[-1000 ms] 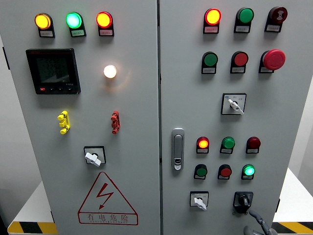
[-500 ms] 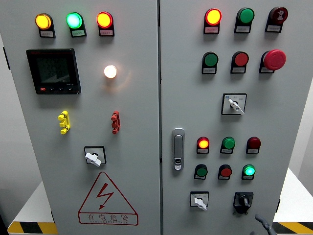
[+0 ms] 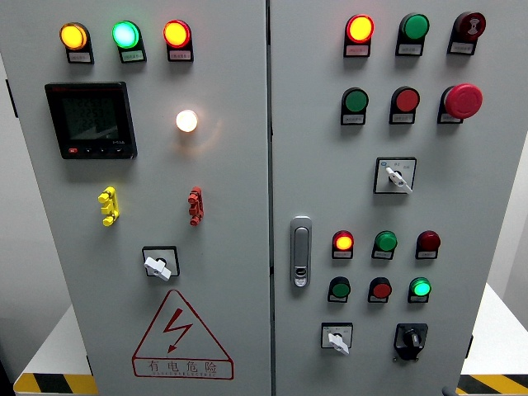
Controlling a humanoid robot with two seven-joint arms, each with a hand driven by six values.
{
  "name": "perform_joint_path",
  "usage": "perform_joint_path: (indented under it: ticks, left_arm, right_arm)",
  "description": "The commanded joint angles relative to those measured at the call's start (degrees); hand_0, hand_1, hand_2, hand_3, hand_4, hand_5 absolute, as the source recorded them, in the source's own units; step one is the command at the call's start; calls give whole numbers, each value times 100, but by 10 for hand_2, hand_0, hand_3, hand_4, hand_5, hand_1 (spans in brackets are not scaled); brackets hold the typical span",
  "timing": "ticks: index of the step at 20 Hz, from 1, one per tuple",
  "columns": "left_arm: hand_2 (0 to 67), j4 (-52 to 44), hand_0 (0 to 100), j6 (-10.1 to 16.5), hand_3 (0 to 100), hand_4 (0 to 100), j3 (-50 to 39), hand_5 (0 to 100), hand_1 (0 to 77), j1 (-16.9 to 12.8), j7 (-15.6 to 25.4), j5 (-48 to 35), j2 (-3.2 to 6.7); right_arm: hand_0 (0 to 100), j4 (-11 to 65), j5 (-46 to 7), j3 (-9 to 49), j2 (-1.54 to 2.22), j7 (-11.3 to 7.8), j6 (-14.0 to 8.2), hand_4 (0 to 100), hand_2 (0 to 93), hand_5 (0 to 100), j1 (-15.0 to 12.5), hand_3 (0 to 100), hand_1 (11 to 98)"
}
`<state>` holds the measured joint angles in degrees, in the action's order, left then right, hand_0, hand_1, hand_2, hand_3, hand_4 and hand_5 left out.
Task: Trip black knob to open circuit
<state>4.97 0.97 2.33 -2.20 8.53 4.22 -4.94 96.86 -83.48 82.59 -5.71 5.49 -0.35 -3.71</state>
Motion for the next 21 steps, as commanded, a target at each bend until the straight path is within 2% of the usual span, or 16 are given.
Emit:
perform_joint_path:
  ticks: [1, 2, 3, 4, 7, 10, 14, 20, 21]
  left_arm:
    - [127, -4, 0, 0, 213, 66, 4, 16, 34, 0, 0, 0, 1]
    - [127, 4, 0, 0, 213, 66, -5, 16, 34, 0, 0, 0, 1]
    - [127, -4, 0, 0, 213, 66, -5, 16, 34, 0, 0, 0, 1]
    - [127, -4, 0, 0, 213, 66, 4, 16, 34, 0, 0, 0, 1]
    - [127, -4, 0, 0, 213, 66, -5, 16, 34, 0, 0, 0, 1]
    - [127, 4, 0, 0, 213, 66, 4, 16, 34, 0, 0, 0, 1]
    - [128, -4, 0, 0, 213, 66, 4, 16, 33, 0, 0, 0, 1]
    - [128, -4, 0, 0, 213, 66, 4, 16, 35, 0, 0, 0, -7]
    - [128, 4, 0, 0, 213, 66, 4, 16, 35, 0, 0, 0, 1]
  right_arm:
    - [848, 8, -98, -15, -53, -4, 0, 345, 97, 575, -24, 395, 492]
    - [847, 8, -142, -50, -71, -4, 0, 341, 98, 563, -41, 391, 494]
    - [846, 8, -160, -59, -123, -4, 0, 333, 100, 545, -59, 379, 496]
    - [846, 8, -178, -67, -150, -4, 0, 325, 101, 524, -77, 368, 496]
    - [849, 8, -371, -85, -176, -22, 0, 318, 104, 500, -226, 362, 494]
    - [852, 17, -494, -85, -185, -48, 0, 317, 105, 493, -270, 360, 492]
    - [860, 17, -670, -85, -176, -48, 0, 305, 106, 482, -349, 354, 484]
    - [868, 26, -872, -76, -185, -57, -9, 248, 121, 449, -367, 290, 474]
    - [869, 34, -872, -68, -185, -57, -9, 206, 126, 428, -367, 273, 472]
